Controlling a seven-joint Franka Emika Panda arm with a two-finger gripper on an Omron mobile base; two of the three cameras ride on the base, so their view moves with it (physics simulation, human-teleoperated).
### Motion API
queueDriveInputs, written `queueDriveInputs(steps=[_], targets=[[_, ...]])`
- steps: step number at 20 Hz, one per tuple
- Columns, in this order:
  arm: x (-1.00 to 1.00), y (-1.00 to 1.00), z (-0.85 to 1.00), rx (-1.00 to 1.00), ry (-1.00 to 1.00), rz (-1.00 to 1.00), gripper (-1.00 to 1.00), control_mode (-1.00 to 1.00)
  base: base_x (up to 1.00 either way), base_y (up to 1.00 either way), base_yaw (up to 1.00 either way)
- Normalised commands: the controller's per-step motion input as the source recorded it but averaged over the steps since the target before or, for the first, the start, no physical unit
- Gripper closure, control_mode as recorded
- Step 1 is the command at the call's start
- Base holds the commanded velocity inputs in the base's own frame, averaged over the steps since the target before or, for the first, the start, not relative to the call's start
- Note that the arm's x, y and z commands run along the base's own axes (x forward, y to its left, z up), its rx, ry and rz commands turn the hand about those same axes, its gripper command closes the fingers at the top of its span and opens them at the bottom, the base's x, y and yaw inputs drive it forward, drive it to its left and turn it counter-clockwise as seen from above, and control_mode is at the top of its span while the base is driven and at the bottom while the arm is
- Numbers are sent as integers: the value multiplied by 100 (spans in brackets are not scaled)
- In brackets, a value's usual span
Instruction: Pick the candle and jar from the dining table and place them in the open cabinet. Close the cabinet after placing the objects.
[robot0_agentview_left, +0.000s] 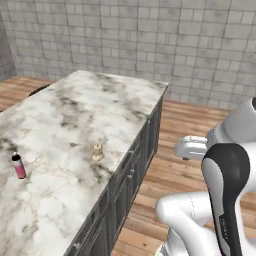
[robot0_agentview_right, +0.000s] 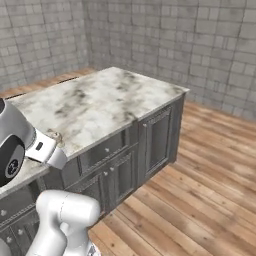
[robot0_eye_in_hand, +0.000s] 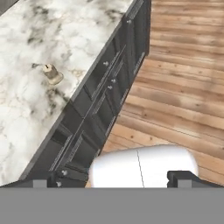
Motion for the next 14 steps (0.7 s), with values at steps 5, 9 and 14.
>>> queueDriveInputs(steps=[5, 9, 14], targets=[[0, 0, 0, 0, 0, 0, -100, 100, 0, 0, 61], [0, 0, 0, 0, 0, 0, -100, 100, 3, 0, 54], [0, 0, 0, 0, 0, 0, -100, 100, 14, 0, 32]])
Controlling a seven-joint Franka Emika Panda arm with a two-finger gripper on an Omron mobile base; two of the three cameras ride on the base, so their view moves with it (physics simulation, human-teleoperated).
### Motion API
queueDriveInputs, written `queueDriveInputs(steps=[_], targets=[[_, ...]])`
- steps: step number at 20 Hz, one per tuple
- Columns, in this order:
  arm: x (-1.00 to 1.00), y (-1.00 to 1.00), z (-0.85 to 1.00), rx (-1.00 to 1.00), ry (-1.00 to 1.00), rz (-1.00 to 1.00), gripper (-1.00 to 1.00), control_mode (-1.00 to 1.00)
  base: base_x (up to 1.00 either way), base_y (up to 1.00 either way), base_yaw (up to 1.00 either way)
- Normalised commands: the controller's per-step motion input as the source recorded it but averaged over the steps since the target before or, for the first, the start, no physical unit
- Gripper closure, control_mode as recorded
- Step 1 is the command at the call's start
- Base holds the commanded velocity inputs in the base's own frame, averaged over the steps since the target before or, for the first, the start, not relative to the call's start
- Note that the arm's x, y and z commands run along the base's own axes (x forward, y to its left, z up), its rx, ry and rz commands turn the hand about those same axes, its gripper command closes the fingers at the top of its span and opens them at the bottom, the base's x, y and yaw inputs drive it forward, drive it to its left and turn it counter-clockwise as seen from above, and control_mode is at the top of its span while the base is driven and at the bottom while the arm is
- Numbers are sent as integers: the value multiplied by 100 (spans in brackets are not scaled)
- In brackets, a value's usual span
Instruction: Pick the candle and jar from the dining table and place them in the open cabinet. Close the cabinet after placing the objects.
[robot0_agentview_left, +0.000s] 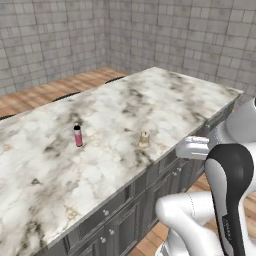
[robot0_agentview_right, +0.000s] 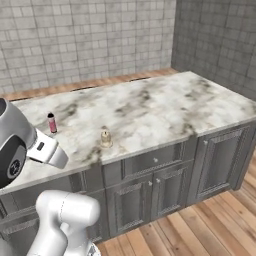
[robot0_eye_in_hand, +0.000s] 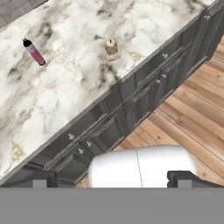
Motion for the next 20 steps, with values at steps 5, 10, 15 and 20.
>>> queueDriveInputs(steps=[5, 10, 15, 20], targets=[[0, 0, 0, 0, 0, 0, -100, 100, 17, 0, 17], [19, 0, -4, 0, 0, 5, -100, -100, 8, 0, 5], [44, 0, 0, 0, 11, 4, -100, -100, 0, 0, 0], [21, 0, 0, 0, 4, 4, -100, -100, 0, 0, 0]])
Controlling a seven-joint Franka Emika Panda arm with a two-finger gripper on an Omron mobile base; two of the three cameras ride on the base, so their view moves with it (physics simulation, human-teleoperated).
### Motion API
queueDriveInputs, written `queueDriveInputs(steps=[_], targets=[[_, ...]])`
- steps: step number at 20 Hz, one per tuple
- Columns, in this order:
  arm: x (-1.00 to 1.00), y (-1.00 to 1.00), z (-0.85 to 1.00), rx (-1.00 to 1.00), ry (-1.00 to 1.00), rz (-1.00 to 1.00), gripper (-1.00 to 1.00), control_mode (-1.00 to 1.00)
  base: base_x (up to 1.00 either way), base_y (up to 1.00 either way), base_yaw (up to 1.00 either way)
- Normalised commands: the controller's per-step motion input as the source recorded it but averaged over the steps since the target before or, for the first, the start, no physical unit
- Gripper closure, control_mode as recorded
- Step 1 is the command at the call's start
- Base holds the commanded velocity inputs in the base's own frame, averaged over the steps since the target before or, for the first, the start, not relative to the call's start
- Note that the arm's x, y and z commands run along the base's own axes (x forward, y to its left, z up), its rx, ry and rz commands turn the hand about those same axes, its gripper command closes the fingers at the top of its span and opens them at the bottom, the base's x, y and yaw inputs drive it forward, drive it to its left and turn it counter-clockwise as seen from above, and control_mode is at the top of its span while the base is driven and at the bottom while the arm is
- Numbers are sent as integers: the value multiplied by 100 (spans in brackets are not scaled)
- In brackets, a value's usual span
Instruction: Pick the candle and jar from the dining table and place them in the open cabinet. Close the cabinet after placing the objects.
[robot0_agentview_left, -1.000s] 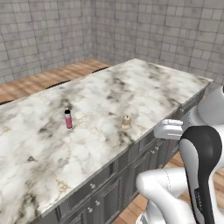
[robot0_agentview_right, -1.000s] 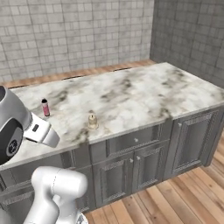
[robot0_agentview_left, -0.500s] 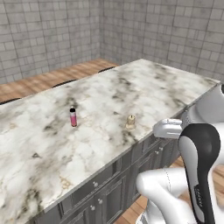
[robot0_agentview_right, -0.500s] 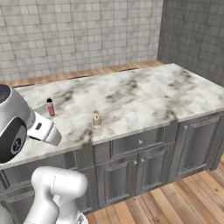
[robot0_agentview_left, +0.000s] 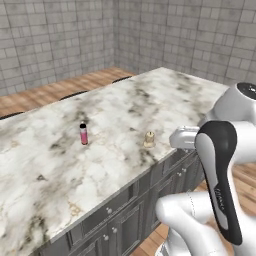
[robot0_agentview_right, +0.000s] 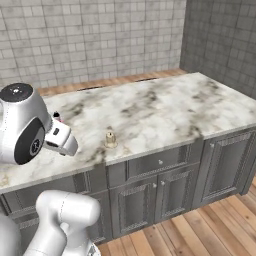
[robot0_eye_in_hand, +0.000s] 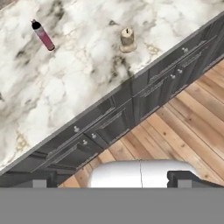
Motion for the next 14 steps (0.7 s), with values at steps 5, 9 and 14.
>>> queueDriveInputs(steps=[5, 9, 14], targets=[[1, -1, -13, -11, 0, 0, -100, -100, 0, 0, 0], [0, -24, -42, -33, 1, 0, -100, -100, 0, 0, 0], [0, -26, -18, -23, 8, 0, -100, -100, 0, 0, 0]])
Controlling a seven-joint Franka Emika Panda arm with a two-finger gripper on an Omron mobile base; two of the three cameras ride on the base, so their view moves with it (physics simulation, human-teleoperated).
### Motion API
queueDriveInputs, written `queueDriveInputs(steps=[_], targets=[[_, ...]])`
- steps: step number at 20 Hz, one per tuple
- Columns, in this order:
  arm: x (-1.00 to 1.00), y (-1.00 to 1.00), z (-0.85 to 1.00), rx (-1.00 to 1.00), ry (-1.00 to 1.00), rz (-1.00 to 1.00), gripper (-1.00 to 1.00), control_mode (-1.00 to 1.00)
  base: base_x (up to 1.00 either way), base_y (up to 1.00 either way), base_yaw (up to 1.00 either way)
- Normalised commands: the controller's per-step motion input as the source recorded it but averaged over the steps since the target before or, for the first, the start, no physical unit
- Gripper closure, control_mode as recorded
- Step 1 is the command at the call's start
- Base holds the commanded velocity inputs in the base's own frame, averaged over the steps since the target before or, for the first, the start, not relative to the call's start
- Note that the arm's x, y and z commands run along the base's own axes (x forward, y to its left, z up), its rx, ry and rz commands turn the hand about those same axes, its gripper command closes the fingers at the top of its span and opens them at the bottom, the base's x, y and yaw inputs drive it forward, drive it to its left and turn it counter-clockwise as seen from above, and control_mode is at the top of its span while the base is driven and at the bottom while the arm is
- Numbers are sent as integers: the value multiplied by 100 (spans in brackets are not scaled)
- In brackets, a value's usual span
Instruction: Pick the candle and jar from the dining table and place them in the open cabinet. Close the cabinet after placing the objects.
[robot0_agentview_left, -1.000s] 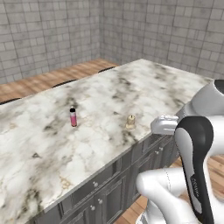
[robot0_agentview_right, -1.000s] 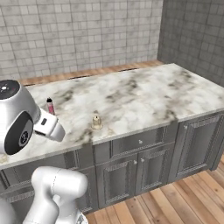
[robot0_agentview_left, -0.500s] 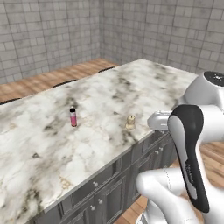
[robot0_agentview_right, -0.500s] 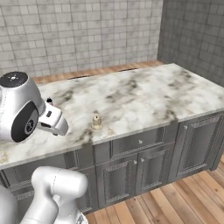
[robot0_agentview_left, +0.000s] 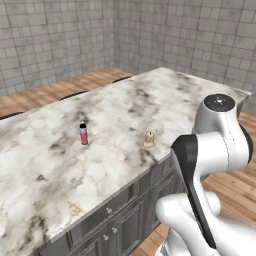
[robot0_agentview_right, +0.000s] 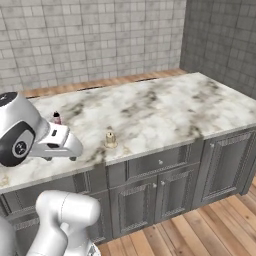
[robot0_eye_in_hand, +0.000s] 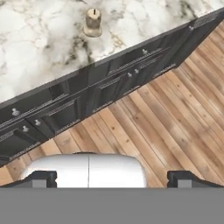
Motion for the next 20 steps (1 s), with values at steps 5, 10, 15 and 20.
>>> queueDriveInputs(steps=[5, 10, 15, 20], targets=[[19, -3, 0, -3, 3, 3, -100, -100, 0, 0, 0], [53, 1, 0, 1, 0, 11, -100, -100, 0, 0, 0], [56, 0, 0, 3, 0, 7, -100, -100, 0, 0, 0], [52, 0, -7, 4, 0, 5, -100, -100, 0, 0, 0]])
